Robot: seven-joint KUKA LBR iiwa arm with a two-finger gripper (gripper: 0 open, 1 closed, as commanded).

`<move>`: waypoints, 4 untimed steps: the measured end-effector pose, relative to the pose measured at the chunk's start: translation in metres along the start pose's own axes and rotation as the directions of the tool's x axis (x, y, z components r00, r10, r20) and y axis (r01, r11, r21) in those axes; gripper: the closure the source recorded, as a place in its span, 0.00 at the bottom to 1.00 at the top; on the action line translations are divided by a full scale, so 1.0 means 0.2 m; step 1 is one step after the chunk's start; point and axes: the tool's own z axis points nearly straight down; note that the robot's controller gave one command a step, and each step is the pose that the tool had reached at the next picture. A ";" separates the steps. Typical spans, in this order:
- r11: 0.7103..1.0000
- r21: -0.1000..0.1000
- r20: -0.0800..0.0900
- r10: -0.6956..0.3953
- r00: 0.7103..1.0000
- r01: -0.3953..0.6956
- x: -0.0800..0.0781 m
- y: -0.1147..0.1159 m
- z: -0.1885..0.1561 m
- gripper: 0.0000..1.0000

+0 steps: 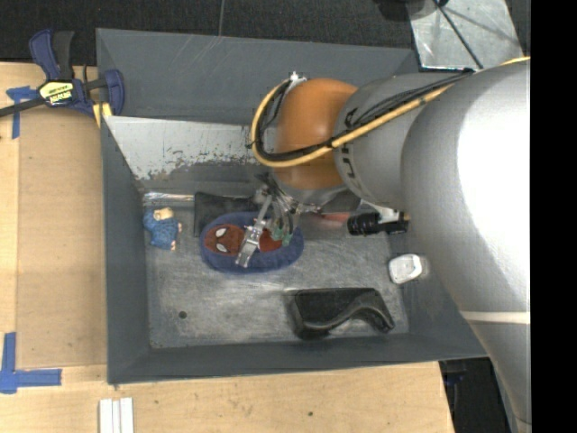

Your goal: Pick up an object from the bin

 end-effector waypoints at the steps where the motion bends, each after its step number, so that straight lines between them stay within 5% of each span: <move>1: 0.987 -0.009 0.016 0.162 0.987 -0.162 0.10 0.07 0.00 0.00; 2: 0.987 -0.015 0.016 0.160 0.987 -0.160 0.10 0.08 -0.01 1.00; 4: 0.988 -0.003 0.000 0.156 0.988 -0.156 0.08 0.08 -0.27 1.00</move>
Offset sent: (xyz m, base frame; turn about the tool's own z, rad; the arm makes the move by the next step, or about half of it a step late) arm -0.0208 0.0253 -0.0093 0.1615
